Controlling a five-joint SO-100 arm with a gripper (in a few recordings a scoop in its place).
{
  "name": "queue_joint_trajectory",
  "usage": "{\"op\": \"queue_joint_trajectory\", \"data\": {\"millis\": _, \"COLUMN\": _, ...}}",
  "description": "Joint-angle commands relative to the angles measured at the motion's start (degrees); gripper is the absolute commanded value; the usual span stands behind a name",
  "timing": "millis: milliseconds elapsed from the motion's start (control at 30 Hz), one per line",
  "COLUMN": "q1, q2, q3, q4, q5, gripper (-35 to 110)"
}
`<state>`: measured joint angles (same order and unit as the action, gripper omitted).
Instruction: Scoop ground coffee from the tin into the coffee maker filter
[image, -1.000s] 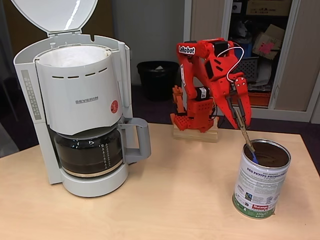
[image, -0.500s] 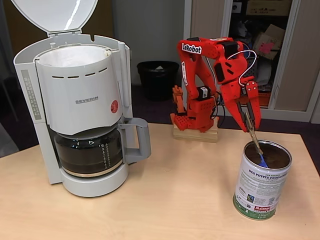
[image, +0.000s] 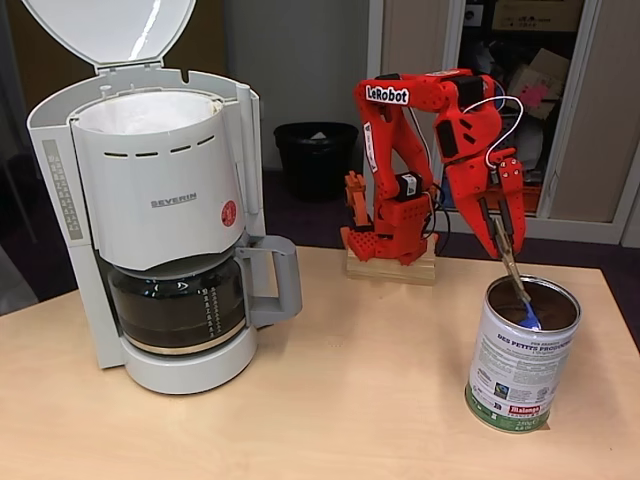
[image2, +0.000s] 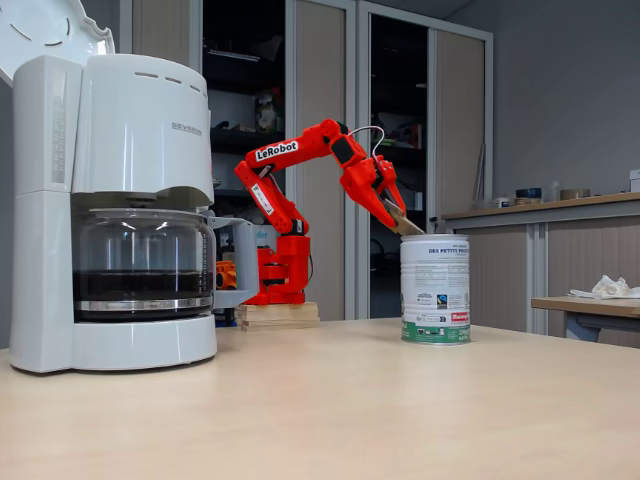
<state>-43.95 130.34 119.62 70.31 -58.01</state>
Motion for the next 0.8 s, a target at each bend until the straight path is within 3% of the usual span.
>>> {"op": "queue_joint_trajectory", "data": {"millis": 0, "q1": -1.32, "q2": 1.58, "q3": -1.05, "q4": 1.23, "q5": 1.05, "gripper": 0}}
{"op": "queue_joint_trajectory", "data": {"millis": 767, "q1": -2.11, "q2": -2.72, "q3": -12.39, "q4": 2.46, "q5": 10.28, "gripper": 0}}
